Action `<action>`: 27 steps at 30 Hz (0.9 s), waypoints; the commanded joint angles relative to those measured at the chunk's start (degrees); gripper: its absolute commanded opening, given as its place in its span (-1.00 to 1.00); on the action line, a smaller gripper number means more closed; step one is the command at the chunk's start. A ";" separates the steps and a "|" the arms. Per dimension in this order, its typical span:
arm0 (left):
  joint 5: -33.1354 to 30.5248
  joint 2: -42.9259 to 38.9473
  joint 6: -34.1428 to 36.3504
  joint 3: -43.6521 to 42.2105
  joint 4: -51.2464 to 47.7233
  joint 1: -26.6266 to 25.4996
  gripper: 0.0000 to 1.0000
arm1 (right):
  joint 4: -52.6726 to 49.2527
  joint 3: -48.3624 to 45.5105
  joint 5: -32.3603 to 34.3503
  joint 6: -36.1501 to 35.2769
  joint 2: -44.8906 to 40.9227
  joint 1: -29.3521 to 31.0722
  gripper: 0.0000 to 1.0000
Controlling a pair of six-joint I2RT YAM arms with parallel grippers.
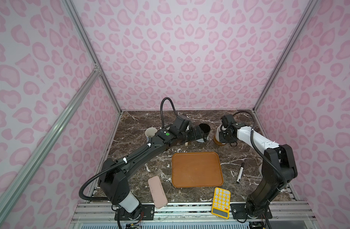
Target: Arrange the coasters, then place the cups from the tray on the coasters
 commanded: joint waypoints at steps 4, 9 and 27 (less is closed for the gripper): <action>-11.42 -9.09 2.94 -3.59 -2.51 0.81 0.94 | 0.54 -2.87 3.79 1.71 -8.74 -0.02 0.08; -23.99 -19.89 11.82 -10.30 -4.84 2.21 0.94 | 5.53 -8.67 8.29 3.94 -20.11 -0.31 0.94; -48.92 -36.77 33.71 -41.04 15.45 24.42 0.90 | 51.08 -49.71 16.98 0.44 -43.28 -10.76 0.87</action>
